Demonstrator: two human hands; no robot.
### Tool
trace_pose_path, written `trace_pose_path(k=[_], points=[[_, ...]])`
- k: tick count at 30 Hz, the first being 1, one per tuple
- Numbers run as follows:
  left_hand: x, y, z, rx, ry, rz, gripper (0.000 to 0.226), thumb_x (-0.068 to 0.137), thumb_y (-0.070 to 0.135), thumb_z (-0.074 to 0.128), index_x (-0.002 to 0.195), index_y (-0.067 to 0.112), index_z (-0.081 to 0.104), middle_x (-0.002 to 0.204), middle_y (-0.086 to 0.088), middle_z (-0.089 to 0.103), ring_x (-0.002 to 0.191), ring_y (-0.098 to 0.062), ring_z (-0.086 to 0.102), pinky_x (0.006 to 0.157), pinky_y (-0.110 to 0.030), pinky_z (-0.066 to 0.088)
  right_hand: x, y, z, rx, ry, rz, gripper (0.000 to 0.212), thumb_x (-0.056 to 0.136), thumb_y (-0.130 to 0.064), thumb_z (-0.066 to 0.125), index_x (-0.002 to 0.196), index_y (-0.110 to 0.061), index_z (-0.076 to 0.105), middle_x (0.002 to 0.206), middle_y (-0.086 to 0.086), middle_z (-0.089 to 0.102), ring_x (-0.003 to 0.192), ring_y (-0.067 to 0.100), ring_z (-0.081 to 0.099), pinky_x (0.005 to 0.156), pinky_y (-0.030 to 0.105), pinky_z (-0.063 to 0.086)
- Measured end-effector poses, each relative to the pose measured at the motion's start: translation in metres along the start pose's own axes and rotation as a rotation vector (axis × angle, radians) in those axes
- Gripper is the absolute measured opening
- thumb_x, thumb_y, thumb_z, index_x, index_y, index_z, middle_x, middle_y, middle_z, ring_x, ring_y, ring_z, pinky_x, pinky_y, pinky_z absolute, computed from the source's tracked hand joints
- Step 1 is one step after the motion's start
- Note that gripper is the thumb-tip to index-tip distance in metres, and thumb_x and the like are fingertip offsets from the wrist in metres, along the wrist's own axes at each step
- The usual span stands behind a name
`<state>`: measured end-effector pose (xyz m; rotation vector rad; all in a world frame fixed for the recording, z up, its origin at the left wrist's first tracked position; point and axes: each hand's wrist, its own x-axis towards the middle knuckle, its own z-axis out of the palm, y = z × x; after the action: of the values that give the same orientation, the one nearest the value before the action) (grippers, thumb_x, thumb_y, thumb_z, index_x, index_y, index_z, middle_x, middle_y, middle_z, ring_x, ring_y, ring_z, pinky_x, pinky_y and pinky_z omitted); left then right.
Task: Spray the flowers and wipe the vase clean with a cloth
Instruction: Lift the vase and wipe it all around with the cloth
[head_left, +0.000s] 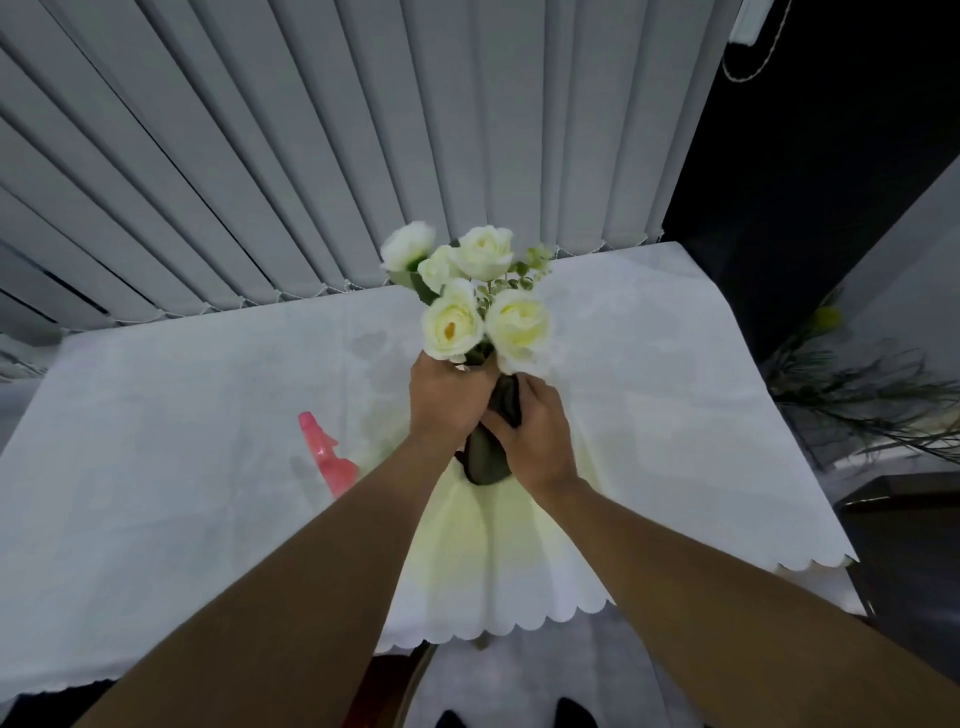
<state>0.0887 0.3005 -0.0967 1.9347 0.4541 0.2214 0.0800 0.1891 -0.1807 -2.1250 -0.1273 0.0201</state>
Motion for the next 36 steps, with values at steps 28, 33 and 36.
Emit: trace_pose_path(k=[28, 33, 36], points=[[0.003, -0.004, 0.003, -0.083, -0.17, 0.123, 0.025, 0.072, 0.016, 0.073, 0.082, 0.031, 0.055, 0.085, 0.014, 0.06, 0.077, 0.013, 0.059, 0.08, -0.013, 0.047, 0.01, 0.004, -0.004, 0.051, 0.069, 0.007, 0.053, 0.074, -0.046, 0.081, 0.113, -0.016, 0.061, 0.108, 0.0, 0.064, 0.105, 0.022, 0.054, 0.084, 0.036, 0.05], [0.006, -0.01, 0.006, 0.101, -0.203, 0.013, 0.023, 0.08, 0.004, 0.072, 0.089, 0.015, 0.054, 0.089, -0.003, 0.058, 0.084, -0.013, 0.053, 0.059, 0.004, 0.037, 0.001, 0.039, 0.001, -0.146, -0.103, 0.158, 0.056, 0.071, -0.06, 0.073, 0.109, -0.021, 0.058, 0.1, -0.003, 0.065, 0.098, 0.024, 0.062, 0.076, 0.037, 0.054], [0.007, -0.01, 0.013, 0.058, -0.125, -0.053, 0.018, 0.082, 0.0, 0.071, 0.084, 0.011, 0.057, 0.083, -0.008, 0.058, 0.078, -0.018, 0.048, 0.056, -0.001, 0.037, 0.004, 0.045, 0.0, -0.163, -0.146, 0.143, 0.047, 0.075, -0.05, 0.077, 0.105, -0.019, 0.06, 0.094, -0.005, 0.065, 0.094, 0.022, 0.064, 0.07, 0.029, 0.046]])
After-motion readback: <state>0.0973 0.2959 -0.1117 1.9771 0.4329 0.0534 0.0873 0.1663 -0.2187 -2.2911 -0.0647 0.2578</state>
